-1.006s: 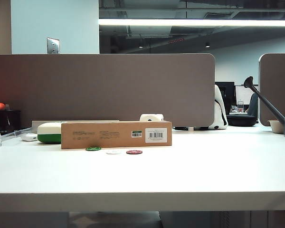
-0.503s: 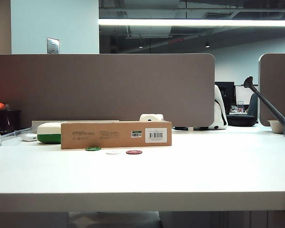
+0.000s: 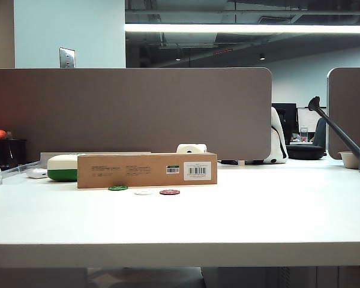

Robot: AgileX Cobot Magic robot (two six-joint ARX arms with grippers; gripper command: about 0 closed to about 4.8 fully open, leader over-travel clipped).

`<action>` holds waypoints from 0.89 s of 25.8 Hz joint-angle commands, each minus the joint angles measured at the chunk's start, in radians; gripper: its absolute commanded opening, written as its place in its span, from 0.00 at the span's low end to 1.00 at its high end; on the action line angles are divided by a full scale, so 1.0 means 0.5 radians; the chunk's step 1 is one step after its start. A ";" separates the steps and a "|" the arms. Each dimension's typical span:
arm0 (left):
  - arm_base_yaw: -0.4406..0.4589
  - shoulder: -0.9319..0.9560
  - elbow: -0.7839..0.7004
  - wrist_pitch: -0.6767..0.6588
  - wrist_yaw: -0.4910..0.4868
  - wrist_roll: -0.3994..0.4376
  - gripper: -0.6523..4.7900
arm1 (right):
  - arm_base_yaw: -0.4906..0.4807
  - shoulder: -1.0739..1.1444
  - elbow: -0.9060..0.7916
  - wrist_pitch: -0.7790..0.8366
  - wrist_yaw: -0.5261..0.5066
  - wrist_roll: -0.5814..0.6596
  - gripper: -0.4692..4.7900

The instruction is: Push the chip with the highest value in the row forward next to the rectangular box.

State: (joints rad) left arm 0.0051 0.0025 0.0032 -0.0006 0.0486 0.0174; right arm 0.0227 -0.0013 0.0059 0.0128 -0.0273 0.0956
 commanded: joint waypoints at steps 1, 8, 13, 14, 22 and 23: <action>0.005 0.000 0.008 0.017 -0.005 -0.006 0.11 | -0.006 -0.002 -0.009 0.026 0.005 -0.007 0.07; 0.005 0.000 0.008 0.017 -0.005 -0.006 0.11 | -0.007 -0.002 -0.009 0.027 0.005 -0.014 0.07; 0.005 0.000 0.008 0.017 -0.005 -0.005 0.11 | -0.001 -0.002 -0.009 0.044 0.005 -0.030 0.07; 0.005 0.000 0.008 0.018 -0.005 -0.006 0.11 | -0.001 -0.002 -0.009 0.043 0.005 -0.029 0.07; 0.005 0.000 0.008 0.017 -0.005 -0.006 0.11 | 0.000 -0.002 -0.009 0.040 0.004 -0.028 0.07; 0.005 0.000 0.008 0.017 -0.005 -0.006 0.11 | -0.001 -0.002 -0.009 0.040 0.004 -0.028 0.07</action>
State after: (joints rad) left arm 0.0051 0.0025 0.0032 -0.0006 0.0486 0.0174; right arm 0.0212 -0.0013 0.0059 0.0113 -0.0265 0.0841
